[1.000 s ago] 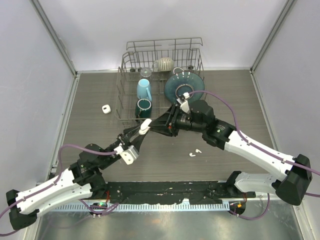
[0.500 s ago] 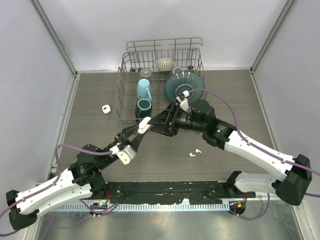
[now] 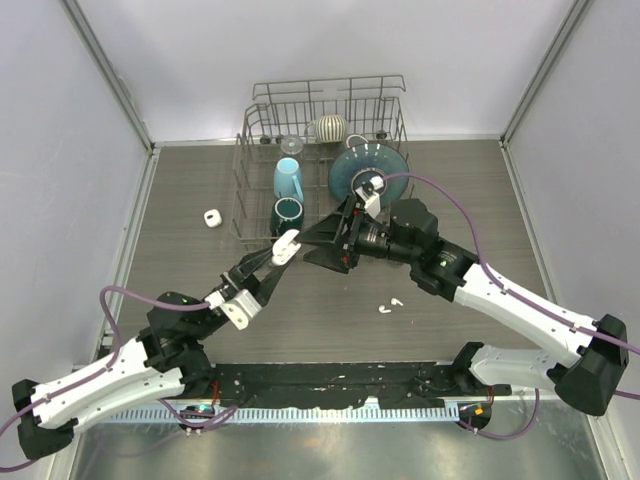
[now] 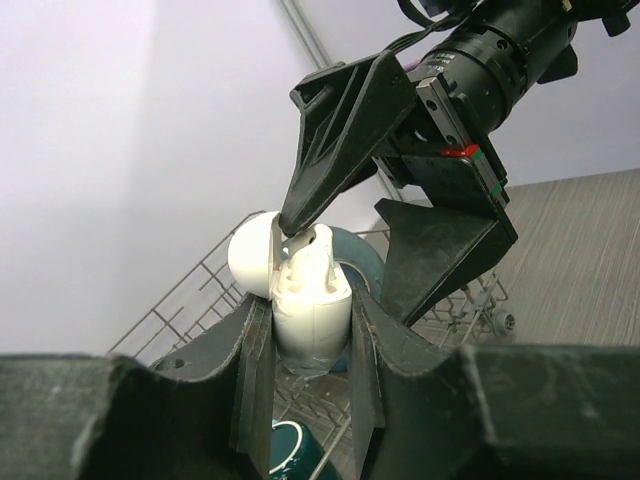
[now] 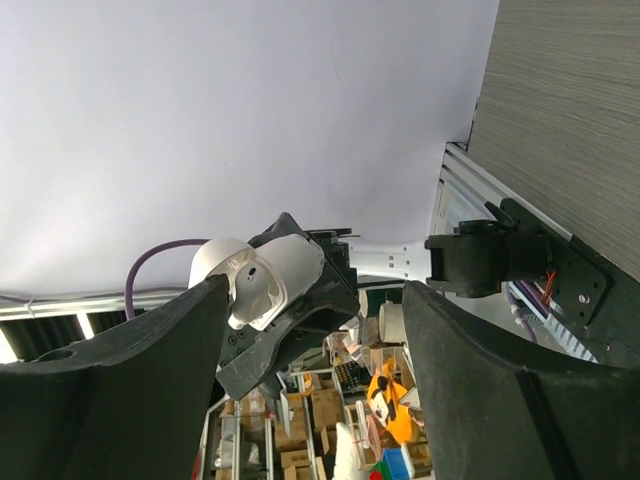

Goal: Insert the wireless bluetooth earbuds into the charging case
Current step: Place the earbud in the charging case.

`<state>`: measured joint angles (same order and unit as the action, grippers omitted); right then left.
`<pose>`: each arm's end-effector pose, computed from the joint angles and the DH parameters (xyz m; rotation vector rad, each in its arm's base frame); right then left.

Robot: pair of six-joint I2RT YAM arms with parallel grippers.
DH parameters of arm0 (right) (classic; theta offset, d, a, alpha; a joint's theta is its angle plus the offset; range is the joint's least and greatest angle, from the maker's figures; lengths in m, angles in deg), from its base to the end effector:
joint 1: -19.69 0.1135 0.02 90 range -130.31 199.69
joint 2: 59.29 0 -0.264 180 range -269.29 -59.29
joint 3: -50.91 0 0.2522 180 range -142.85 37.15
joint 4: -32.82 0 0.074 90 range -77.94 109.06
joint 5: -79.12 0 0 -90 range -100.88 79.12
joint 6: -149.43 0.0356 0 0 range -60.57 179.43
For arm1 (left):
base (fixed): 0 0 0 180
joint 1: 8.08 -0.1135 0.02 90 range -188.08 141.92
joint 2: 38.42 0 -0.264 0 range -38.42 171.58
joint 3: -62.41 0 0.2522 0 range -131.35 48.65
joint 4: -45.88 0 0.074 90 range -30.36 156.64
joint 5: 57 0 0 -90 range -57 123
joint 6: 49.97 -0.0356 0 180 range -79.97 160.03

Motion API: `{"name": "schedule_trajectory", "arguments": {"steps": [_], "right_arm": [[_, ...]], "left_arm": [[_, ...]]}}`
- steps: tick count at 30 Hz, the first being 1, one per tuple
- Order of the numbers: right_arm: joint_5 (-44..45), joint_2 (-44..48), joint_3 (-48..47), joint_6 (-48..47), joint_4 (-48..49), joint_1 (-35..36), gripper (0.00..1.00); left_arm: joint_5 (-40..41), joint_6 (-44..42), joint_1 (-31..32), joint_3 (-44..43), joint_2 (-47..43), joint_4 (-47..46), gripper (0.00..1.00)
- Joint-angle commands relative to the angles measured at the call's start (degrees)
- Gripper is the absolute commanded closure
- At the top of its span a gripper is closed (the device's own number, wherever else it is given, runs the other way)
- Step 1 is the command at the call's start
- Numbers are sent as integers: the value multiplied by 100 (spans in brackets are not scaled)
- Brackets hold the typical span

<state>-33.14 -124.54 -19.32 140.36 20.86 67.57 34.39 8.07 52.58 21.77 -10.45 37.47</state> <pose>0.1690 0.2070 0.3621 0.2480 2.1276 1.8637 0.0670 -0.1174 0.3321 0.8626 0.8537 -0.4240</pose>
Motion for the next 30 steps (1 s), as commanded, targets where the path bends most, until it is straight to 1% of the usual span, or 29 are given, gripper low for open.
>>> {"name": "schedule_trajectory", "arguments": {"steps": [1, 3, 4, 5, 7, 8, 9, 10, 12, 14, 15, 16, 17, 18, 21, 24, 25, 27, 28, 30], "right_arm": [[-6, 224, -207, -42, 584, -42, 25], [46, 232, -207, -85, 489, -42, 27], [64, 250, -189, -94, 462, -42, 30], [90, 250, -172, -86, 461, -42, 39], [73, 241, -145, -77, 479, -42, 42], [64, 250, -128, -68, 488, -42, 52], [64, 233, -128, -68, 488, -42, 58], [64, 241, -136, -59, 479, -42, 61], [47, 206, -136, -59, 479, -42, 59], [29, 197, -145, -59, 444, -42, 61], [20, 180, -145, -51, 435, -42, 67], [-15, 171, -137, -42, 444, -42, 81], [-41, 162, -119, 10, 461, -42, 83], [-59, 153, -119, 37, 513, -42, 83], [-103, 153, -101, 134, 497, -42, 88], [-138, 110, -66, 204, 566, -42, 89], [-147, 101, -57, 222, 575, -42, 87], [-191, 48, -57, 274, 698, -42, 81], [-191, 30, -66, 283, 716, -42, 74], [-138, 21, -75, 284, 803, -50, 68]], "left_arm": [[-209, 217, 51, 68, -2, -340, 100], [-192, 287, 51, 94, -19, -393, 100], [-200, 313, 51, 103, -28, -436, 100], [-209, 349, 51, 112, -28, -463, 100], [-235, 401, 51, 121, -46, -524, 100], [-244, 428, 51, 121, -46, -542, 100], [-262, 454, 51, 130, -54, -551, 100], [-271, 472, 51, 130, -54, -603, 100], [-279, 498, 51, 138, -72, -648, 100], [-288, 516, 42, 138, -63, -665, 100], [-288, 525, 51, 156, -63, -674, 100], [-297, 525, 51, 147, -63, -674, 100], [-288, 516, 51, 156, -72, -683, 100], [-297, 516, 51, 156, -55, -666, 100], [-323, 446, 51, 112, -54, -481, 100], [-385, 384, 51, 77, -72, -270, 100], [-402, 367, 51, 68, -89, -209, 100], [-438, 349, 51, 51, -125, -112, 100], [-464, 340, 51, 42, -133, -68, 100], [-525, 349, 51, 7, -151, 55, 100]]}}
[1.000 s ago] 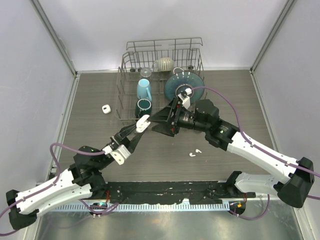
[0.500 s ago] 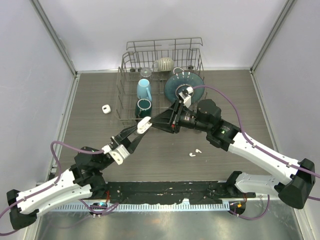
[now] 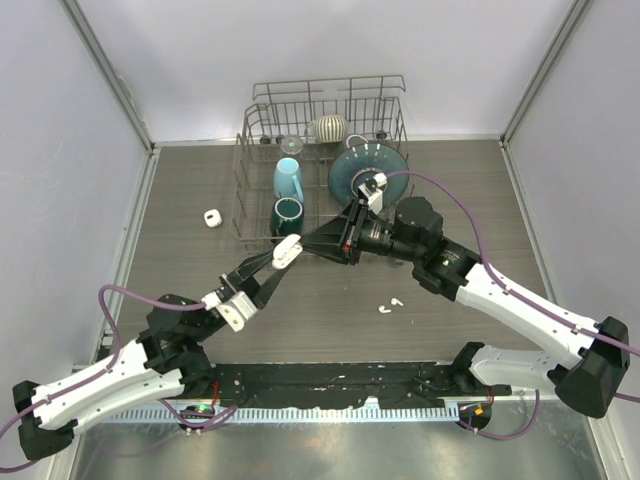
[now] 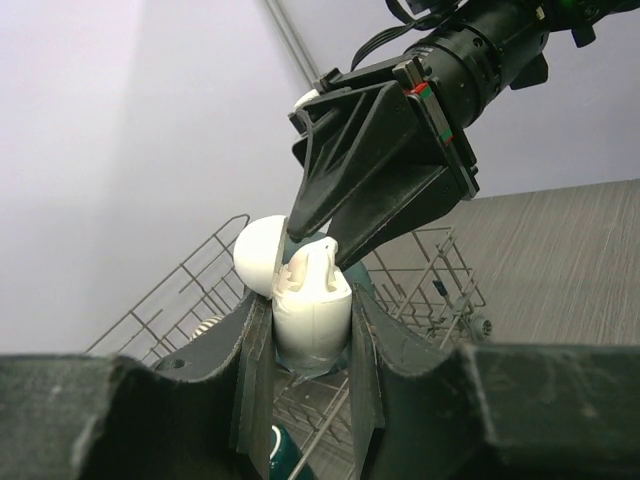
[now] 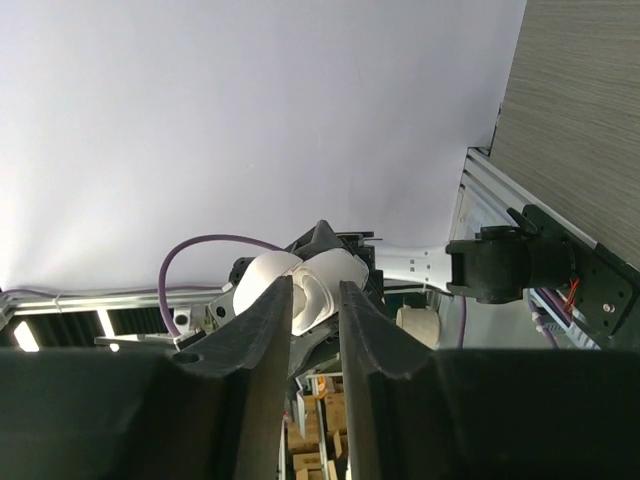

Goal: Insert the wireless bluetooth earbuds into the charging case
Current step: Place the earbud in the charging case.

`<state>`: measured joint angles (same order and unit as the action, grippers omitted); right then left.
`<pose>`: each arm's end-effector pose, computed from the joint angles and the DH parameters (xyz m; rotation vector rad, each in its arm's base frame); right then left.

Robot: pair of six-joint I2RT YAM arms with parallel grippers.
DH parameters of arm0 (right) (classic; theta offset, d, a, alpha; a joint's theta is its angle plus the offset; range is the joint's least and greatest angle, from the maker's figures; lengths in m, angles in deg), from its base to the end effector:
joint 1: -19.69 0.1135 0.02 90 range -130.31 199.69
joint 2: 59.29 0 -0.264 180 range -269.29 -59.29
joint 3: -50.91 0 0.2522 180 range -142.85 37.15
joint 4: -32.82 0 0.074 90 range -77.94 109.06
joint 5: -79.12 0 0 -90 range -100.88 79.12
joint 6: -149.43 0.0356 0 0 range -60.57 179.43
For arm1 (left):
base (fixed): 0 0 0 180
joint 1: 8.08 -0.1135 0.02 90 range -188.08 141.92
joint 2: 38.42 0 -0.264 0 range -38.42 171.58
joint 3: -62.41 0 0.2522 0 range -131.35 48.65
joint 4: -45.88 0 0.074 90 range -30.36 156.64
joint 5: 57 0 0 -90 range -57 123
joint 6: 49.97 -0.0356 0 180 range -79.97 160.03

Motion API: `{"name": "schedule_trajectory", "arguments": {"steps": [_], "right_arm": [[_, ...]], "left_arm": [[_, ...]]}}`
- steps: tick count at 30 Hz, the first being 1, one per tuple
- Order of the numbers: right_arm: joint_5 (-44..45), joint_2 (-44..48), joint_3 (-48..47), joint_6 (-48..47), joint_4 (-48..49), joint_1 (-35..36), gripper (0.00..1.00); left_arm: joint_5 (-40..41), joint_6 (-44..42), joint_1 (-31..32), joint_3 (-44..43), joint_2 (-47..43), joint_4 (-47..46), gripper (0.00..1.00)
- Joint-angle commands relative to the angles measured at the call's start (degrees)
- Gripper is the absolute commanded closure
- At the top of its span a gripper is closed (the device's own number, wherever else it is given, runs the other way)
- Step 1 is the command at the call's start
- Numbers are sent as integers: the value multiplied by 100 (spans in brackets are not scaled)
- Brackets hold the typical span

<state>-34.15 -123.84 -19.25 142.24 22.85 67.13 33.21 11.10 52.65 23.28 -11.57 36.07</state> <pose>0.1682 0.2039 0.3684 0.2524 2.0910 1.9184 0.0649 -0.1155 0.3276 0.8429 0.8526 -0.4857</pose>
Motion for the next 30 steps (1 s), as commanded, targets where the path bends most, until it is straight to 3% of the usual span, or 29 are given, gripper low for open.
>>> {"name": "schedule_trajectory", "arguments": {"steps": [1, 5, 11, 17, 19, 23, 30], "right_arm": [[-29, -57, -81, 95, 631, -24, 64], [94, -40, -222, -115, 562, -68, 60], [24, -66, -301, 7, 833, -77, 64], [146, 276, -222, -456, 624, -86, 51], [574, 592, -257, -826, 133, -86, 45], [1314, 795, -748, -1862, -1130, -86, 44], [1799, -171, -2233, -3435, -2839, -42, 44]], "left_arm": [[-416, 54, 44, -153, -48, 221, 100], [-434, 159, 44, -144, -57, 283, 100], [-346, 291, 44, -30, -57, 213, 100], [180, 449, 44, 40, -40, 116, 100], [287, 520, 44, 93, -66, 28, 100], [-1, 756, 44, 76, -66, 71, 100], [-855, 1143, 44, -153, 276, 19, 100]]}}
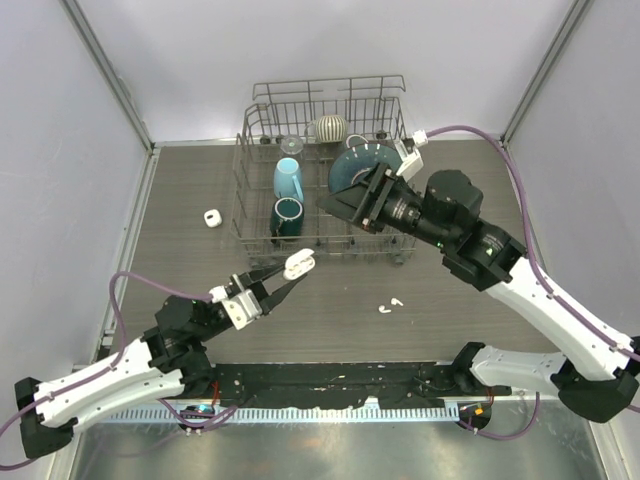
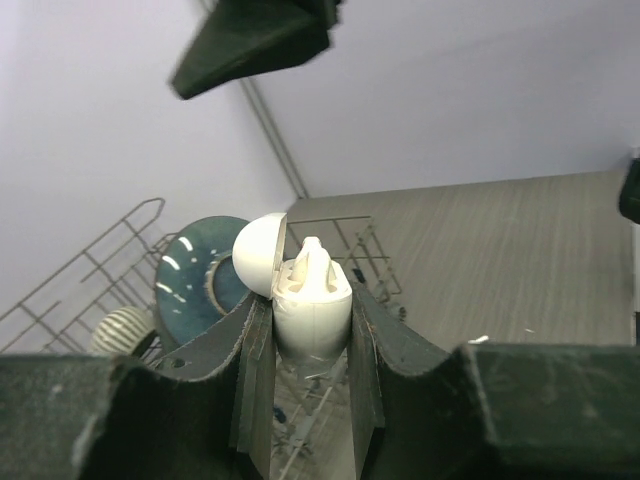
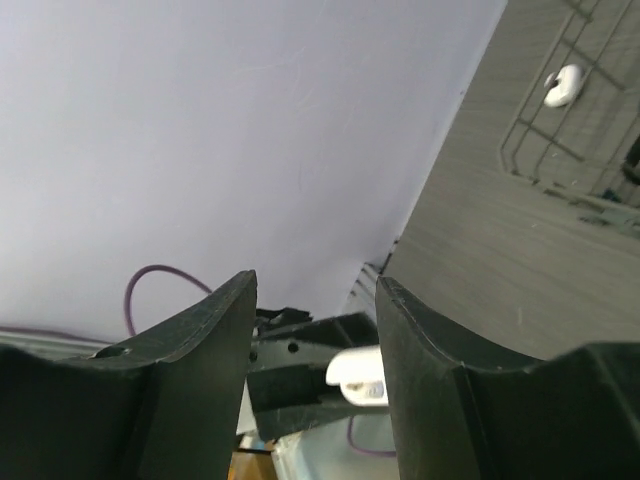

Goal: Insert the wireless bluetooth earbuds into the charging case
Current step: Place the earbud in the charging case, then close the charging case.

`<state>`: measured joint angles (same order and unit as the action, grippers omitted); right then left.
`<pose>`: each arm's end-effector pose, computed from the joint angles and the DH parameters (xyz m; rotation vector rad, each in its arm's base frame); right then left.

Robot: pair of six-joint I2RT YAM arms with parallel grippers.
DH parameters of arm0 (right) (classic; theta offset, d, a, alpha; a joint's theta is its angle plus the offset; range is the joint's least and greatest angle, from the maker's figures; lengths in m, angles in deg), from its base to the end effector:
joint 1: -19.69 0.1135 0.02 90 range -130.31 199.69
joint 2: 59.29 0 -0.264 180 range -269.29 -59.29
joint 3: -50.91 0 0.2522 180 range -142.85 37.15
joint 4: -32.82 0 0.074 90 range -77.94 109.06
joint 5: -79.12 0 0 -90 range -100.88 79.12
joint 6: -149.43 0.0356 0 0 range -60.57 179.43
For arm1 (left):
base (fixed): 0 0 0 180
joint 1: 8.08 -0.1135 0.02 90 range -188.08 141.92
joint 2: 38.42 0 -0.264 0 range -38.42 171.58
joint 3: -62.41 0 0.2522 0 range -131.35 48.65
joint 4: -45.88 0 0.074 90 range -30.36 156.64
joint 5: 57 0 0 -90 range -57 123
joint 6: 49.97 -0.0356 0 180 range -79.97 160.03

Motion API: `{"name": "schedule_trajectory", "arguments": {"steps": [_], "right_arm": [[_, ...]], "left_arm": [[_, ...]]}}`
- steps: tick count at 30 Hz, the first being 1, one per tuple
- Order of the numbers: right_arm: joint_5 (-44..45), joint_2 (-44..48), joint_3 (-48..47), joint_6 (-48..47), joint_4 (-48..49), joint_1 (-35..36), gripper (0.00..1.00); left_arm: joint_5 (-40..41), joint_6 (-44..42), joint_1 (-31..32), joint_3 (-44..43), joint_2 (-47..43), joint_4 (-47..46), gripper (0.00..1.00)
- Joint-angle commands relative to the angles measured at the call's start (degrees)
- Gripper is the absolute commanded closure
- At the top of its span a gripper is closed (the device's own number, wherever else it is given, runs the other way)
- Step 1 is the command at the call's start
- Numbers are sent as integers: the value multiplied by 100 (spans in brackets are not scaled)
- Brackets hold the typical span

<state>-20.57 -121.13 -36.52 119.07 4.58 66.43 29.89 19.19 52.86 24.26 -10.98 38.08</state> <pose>0.1545 0.1729 0.4501 0.0592 1.8600 1.5121 0.0650 -0.1210 0.3168 0.8696 0.9309 -0.6388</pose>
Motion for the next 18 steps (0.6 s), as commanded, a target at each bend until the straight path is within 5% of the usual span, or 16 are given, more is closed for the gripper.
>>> {"name": "schedule_trajectory", "arguments": {"steps": [1, 7, 18], "right_arm": [[468, -538, -508, -1164, -1048, 63, 44], [529, -785, -605, -1673, -1434, 458, 45], [2330, -478, 62, -1342, -2006, 2014, 58]], "left_arm": [[-541, 361, 14, -321, 348, -199, 100], [-392, 537, 22, -348, 718, -796, 100], [689, 959, 14, -629, 1185, -1271, 100]]}}
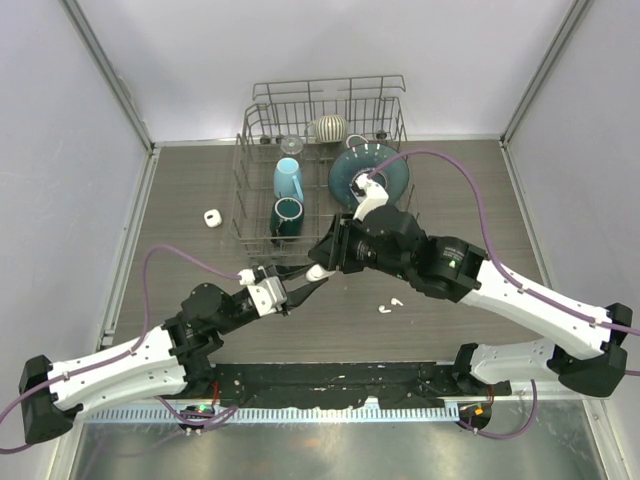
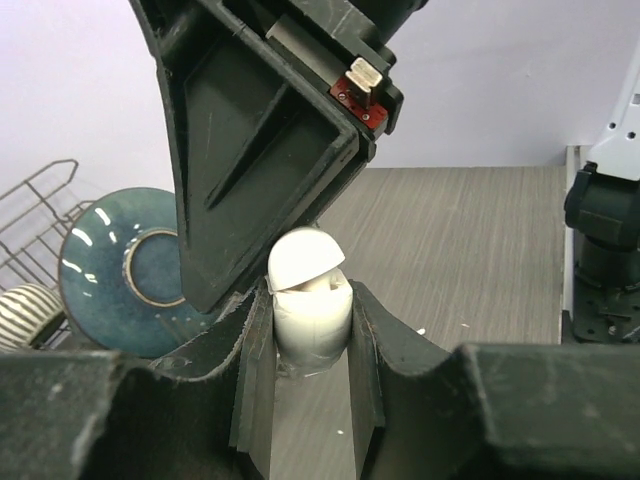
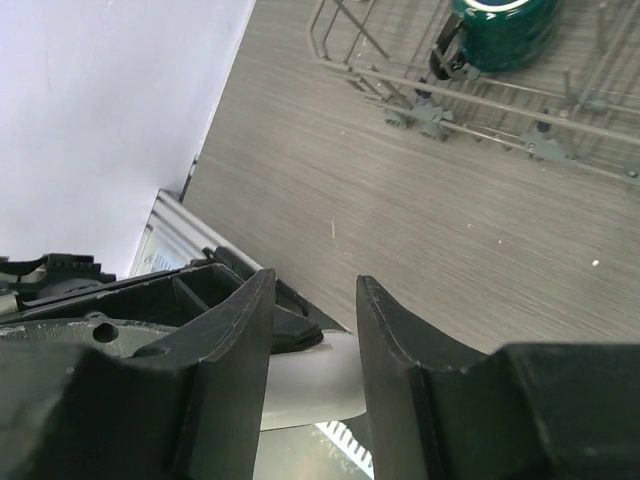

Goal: Insert the wireless bluetooth earbuds into the charging case
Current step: Close the charging case.

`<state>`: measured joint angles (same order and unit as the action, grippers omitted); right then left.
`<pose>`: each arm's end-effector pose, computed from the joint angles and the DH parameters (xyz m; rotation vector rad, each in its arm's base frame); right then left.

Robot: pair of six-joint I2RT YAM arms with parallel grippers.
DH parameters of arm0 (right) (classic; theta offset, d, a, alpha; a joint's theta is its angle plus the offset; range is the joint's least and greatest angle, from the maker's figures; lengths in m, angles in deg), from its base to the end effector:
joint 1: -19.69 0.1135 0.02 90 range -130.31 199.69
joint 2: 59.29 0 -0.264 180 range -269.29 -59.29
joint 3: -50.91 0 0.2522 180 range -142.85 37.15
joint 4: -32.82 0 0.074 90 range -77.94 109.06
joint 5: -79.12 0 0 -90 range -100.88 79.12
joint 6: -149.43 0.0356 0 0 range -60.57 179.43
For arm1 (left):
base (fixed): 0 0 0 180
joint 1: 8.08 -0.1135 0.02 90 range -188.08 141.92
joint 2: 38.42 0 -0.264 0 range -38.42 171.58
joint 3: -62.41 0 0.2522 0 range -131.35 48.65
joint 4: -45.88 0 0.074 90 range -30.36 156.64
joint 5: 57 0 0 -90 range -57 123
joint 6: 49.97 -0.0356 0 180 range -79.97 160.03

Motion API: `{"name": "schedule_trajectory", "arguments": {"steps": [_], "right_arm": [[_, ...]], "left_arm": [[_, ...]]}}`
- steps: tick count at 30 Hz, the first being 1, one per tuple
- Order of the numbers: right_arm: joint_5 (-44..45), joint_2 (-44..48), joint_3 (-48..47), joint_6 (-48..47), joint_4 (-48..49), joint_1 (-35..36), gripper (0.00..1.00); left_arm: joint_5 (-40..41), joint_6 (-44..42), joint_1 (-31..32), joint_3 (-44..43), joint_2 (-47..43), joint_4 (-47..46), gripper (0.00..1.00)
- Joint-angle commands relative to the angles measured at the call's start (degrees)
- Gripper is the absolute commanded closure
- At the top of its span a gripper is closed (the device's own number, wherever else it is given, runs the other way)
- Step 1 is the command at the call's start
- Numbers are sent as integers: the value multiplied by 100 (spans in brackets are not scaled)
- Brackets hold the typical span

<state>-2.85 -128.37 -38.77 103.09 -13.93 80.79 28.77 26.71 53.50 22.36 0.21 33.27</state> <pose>0.1299 0.2251 0.4007 -0.2355 2.1625 0.9794 0.0796 -0.1526 0.3111 0.8813 1.0444 -0.7606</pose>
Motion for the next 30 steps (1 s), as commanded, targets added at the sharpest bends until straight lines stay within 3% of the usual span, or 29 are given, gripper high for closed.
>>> {"name": "schedule_trajectory", "arguments": {"steps": [1, 8, 12, 18, 23, 26, 30], "right_arm": [[742, 298, 393, 335, -59, 604, 57], [1595, 360, 928, 845, 161, 824, 59], [2149, 501, 1447, 1153, 915, 1114, 59], [3175, 448, 1800, 1092, 1470, 1650, 63], [3196, 167, 1826, 881, 1656, 1958, 63], [3529, 420, 1817, 960, 1366, 1958, 61], [4065, 1192, 2133, 978, 1305, 1932, 43]], "left_arm": [[879, 268, -41, -456, 74, -791, 100], [1397, 1101, -41, -396, -13, -974, 100], [1715, 1823, -41, -149, -49, -1834, 100], [1890, 2281, -50, -61, 57, -2346, 100], [1908, 2387, -41, -35, 197, -2399, 100], [1829, 2500, -41, 140, 58, -2067, 100], [1768, 2826, -41, 676, -285, -1732, 100]]}}
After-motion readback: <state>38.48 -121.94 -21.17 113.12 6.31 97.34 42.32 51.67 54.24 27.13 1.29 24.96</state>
